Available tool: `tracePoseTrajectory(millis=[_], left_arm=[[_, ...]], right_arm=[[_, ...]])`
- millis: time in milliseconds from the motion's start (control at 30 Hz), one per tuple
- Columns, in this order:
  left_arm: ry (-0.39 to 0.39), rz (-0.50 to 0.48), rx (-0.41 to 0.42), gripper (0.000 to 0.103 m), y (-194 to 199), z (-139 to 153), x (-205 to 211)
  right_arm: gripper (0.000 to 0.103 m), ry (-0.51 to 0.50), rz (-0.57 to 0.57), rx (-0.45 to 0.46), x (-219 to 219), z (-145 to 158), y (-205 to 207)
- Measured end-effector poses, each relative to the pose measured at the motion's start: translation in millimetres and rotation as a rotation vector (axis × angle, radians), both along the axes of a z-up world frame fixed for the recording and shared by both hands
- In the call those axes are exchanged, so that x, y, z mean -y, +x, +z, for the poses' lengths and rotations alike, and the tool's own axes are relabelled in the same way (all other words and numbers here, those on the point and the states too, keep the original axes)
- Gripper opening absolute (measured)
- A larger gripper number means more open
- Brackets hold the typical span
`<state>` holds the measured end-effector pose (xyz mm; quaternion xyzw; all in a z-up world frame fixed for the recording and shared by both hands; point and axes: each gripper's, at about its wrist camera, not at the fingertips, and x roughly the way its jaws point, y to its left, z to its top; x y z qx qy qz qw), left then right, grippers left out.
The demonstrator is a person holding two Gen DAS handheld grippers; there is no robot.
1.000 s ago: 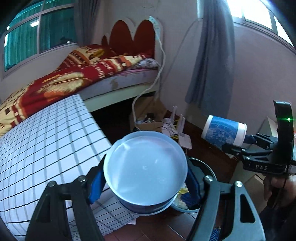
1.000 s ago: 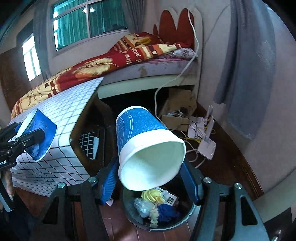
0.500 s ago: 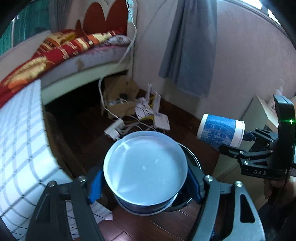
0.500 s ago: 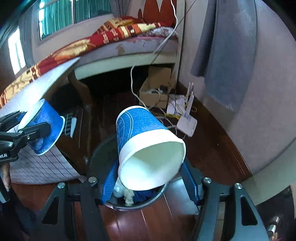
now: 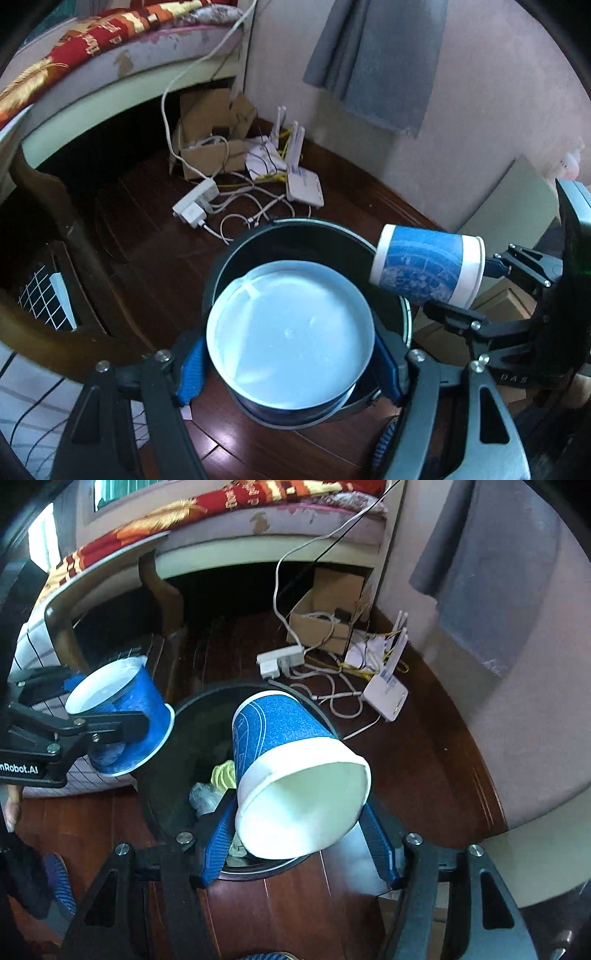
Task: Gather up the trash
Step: 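Open both tools to drop the blue cups into the bin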
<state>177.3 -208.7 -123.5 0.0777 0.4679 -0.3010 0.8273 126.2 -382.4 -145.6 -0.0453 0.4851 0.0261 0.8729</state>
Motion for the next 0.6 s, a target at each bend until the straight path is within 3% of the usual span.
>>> tracePoseTrajectory(millis=[200,267,333,400,433,500,600], left_arm=[[-0.006,-0.037,-0.066,0.075,14.5,-17.3,9.5],[-0.025,-0.082,-0.141,0.076,21.1,-29.7,16.0],[0.005,-0.056,-0.181,0.08,31.0,-38.6,12.4],[0.007,0.017,-0.185,0.099,37.2,-39.4,-0.6],[0.0,0.046,-0.18,0.103,37.8,-38.8,-6.3],[0.016,0.094,-0.146,0.103,33.5,-38.2,-18.0],[0.06,0.129,-0.096,0.103,24.0,-40.6,-27.6]], right_arm=[[0.068,-0.018,0.046,-0.04,-9.6,-19.5,9.8],[0.076,-0.025,0.068,-0.049,-12.9,-25.2,14.1],[0.091,-0.096,0.079,-0.069,-17.0,-34.1,17.9],[0.096,-0.119,0.065,-0.072,-13.6,-38.0,17.9],[0.097,-0.108,0.059,-0.07,-11.2,-37.6,17.1],[0.103,-0.097,0.028,-0.078,-5.8,-39.5,17.4],[0.103,-0.067,-0.017,-0.115,1.0,-45.6,19.7]])
